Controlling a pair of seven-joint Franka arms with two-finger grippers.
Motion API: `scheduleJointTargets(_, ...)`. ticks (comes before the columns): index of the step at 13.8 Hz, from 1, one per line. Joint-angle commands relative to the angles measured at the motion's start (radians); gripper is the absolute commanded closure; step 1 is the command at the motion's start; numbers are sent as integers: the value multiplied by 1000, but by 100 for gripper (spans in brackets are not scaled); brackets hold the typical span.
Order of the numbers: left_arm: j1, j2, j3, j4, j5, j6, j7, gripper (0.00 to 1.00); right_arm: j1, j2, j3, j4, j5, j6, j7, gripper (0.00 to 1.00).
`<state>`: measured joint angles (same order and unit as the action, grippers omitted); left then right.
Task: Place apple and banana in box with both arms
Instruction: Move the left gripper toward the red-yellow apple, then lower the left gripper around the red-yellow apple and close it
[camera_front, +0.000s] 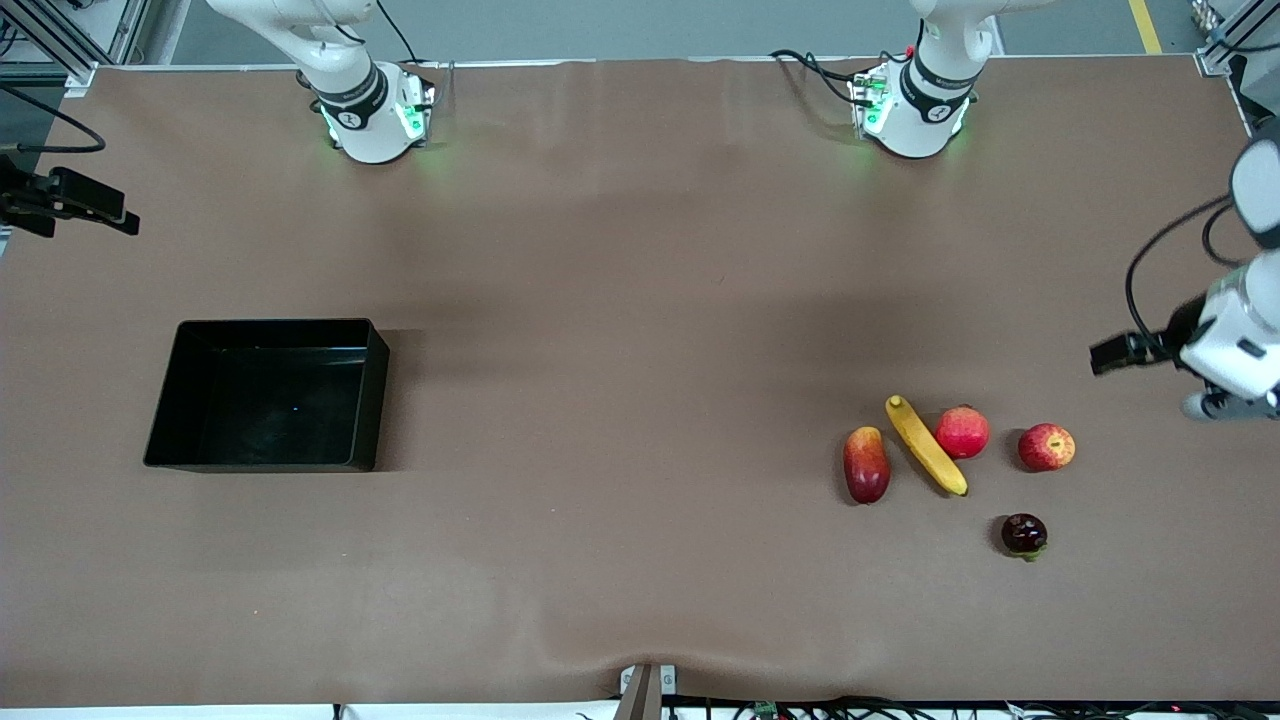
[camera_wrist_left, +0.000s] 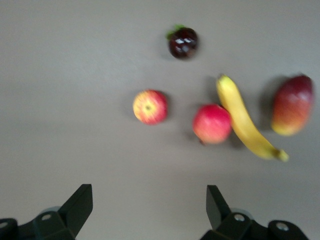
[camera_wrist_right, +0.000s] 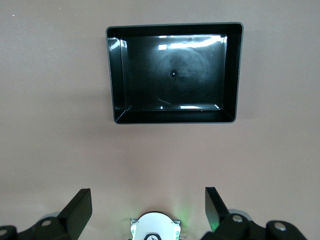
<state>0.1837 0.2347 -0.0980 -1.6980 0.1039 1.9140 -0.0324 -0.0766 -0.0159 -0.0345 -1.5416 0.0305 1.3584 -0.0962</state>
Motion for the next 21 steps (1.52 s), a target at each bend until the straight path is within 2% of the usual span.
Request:
scheduleJointTargets(1, 40, 78, -6, -25, -9, 118, -7, 0, -22, -6, 8, 1, -4, 4, -10, 0)
scheduleJointTargets(4, 72, 187, -9, -34, -10, 242, -9, 0, -19, -9, 8, -9, -4, 12, 0, 0)
scheduleJointTargets(8, 69, 284, -14, -45, -10, 378, -11, 0, -17, -9, 10, -11, -4, 25, 79, 0)
scheduleJointTargets(14, 56, 385, -16, -42, -10, 473, -12, 0, -46, 11, 8, -15, -4, 47, 81, 0)
scheduleJointTargets(18, 68, 414, -14, -40, -7, 481, 2, 0, -78, 46, 8, -17, -1, 90, 81, 0)
scheduleJointTargets(19, 68, 413, -14, -43, -7, 479, 5, 20, -80, 54, 8, -20, -3, 105, 79, 0)
scheduleJointTargets(21, 63, 403, -14, -43, -7, 467, 11, 77, -94, 68, 8, -46, -3, 134, 70, 0)
